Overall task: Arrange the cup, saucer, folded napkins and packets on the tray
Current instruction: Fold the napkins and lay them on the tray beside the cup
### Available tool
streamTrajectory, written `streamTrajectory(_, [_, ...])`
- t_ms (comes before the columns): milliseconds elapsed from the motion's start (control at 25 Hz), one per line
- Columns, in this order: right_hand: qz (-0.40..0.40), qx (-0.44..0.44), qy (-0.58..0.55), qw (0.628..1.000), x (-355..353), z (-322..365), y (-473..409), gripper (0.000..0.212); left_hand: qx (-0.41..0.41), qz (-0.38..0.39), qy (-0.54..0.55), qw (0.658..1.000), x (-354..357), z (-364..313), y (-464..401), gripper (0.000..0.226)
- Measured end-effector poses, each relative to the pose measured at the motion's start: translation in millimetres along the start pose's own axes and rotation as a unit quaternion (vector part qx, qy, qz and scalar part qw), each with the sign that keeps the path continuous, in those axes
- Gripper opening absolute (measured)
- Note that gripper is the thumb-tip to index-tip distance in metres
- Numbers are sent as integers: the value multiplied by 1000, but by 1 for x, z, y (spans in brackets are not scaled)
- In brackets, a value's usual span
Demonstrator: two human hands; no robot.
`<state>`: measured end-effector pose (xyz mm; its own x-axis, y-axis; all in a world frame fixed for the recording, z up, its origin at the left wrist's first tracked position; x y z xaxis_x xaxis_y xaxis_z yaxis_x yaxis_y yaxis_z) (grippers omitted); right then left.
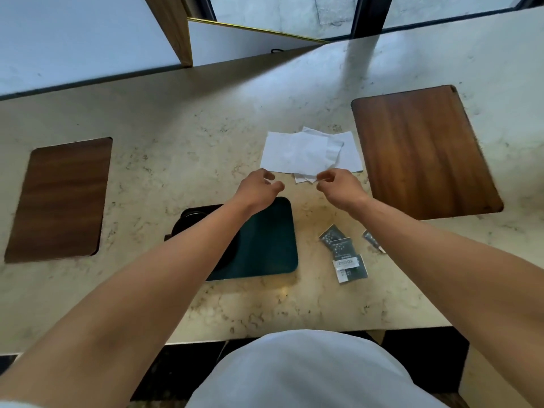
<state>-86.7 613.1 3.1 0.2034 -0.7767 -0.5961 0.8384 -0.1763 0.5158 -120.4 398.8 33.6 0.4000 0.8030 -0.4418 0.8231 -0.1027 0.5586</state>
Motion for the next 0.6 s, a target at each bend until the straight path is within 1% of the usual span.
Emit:
streamTrajectory(240, [12,4,6,1000,-1,13,-31,36,-10,5,-13,1000,10,-1,-26,43])
streamTrajectory(360, [11,-8,33,999,-6,27,-55,37,-20,0,-9,1000,13,-1,-45,41])
streamTrajectory(600, [-22,-48,98,994,-17,50,-109,33,-29,-17,-28,999,20,-1,-84,31])
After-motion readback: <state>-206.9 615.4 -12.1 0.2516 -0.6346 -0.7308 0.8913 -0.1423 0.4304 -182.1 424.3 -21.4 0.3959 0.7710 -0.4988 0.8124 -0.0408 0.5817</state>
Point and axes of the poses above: each hand's wrist, its own y-axis away from the middle knuckle, its own x-axis out of the palm, z = x × y, the point moved 6 cm from there along -y, towards the middle knuckle, and after that the axes turned 10 degrees about y, right-handed, at the moved point
